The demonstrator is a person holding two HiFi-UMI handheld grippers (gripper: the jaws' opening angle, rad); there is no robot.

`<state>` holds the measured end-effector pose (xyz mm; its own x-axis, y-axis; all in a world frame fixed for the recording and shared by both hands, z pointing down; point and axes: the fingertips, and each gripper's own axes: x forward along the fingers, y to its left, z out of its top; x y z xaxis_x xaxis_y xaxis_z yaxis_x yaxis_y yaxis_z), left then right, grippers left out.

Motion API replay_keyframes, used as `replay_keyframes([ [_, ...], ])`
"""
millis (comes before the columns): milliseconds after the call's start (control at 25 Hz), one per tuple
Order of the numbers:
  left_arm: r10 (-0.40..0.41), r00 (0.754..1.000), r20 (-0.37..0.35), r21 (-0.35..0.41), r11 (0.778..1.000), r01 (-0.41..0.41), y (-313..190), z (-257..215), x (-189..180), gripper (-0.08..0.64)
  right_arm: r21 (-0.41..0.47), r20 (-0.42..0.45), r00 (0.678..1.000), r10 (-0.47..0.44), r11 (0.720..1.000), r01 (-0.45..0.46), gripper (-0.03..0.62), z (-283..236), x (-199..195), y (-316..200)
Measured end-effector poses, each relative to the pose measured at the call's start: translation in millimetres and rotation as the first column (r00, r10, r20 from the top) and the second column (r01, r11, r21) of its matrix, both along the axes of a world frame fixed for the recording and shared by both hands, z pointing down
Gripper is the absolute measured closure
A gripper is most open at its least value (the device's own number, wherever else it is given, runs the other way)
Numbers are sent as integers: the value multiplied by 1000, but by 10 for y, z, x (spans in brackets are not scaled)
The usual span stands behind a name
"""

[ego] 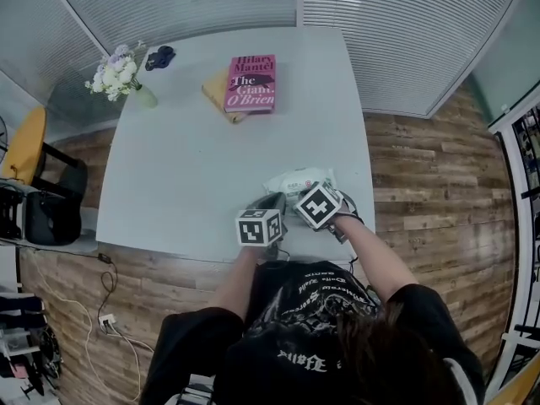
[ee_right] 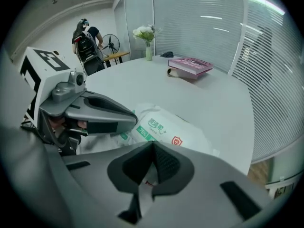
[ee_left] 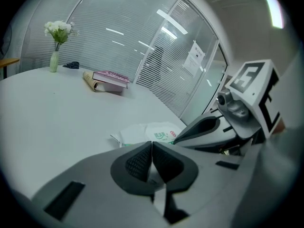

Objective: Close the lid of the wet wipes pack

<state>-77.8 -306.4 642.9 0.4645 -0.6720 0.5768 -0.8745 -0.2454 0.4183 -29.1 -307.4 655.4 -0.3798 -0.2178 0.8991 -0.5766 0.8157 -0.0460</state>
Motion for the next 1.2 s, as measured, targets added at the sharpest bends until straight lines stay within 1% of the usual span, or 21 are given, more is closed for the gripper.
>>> replay_keyframes([
  [40, 1, 1000, -4, 1, 1000, -1, 6, -9, 4, 551, -11, 24, 1000, 19, 1000, -18, 593, -18, 21, -9],
  [120, -6, 1000, -3, 10, 1000, 6, 27, -36, 3, 549, -59, 126, 987, 103, 994, -96, 593, -87, 77, -35],
  [200, -15, 1000, 16, 28, 1000, 14, 71, -74, -10, 549, -103, 241, 951, 191, 980, -171, 594, -151, 125, -35],
  [240, -14, 1000, 26, 37, 999, 13, 95, -92, -17, 549, -107, 280, 935, 217, 975, -194, 594, -174, 147, -35],
  [360, -17, 999, 41, 58, 998, 15, 152, -139, -16, 549, -106, 339, 902, 268, 963, -247, 594, -189, 234, -68],
  [480, -22, 999, 45, 77, 997, 18, 205, -198, 32, 549, -145, 381, 870, 312, 950, -277, 594, -235, 268, -78],
  [600, -34, 999, 41, 93, 995, 30, 246, -257, 32, 549, -131, 417, 863, 286, 958, -255, 594, -350, 178, -61],
  [720, -56, 998, 18, 122, 991, 54, 245, -350, 12, 549, -110, 454, 851, 262, 965, -239, 593, -436, 127, -16],
  [760, -61, 998, 10, 135, 989, 59, 243, -393, 6, 549, -105, 470, 842, 263, 965, -242, 593, -464, 138, 5],
  [840, -69, 998, -4, 162, 984, 69, 244, -492, -16, 549, -86, 515, 813, 270, 961, -265, 593, -570, 196, 31],
  [960, -74, 997, -22, 215, 974, 77, 260, -671, -56, 549, -24, 593, 759, 269, 948, -317, 593, -792, 361, 37],
  [1040, -74, 997, -27, 255, 964, 78, 285, -806, -76, 549, 42, 640, 731, 237, 939, -341, 593, -957, 487, 54],
  [1120, -72, 997, -17, 302, 950, 73, 312, -952, -98, 549, 110, 665, 717, 206, 923, -367, 594, -1116, 606, 74],
  [1200, -73, 997, 2, 352, 933, 67, 349, -1107, -121, 549, 169, 682, 705, 195, 896, -410, 592, -1270, 728, 91],
])
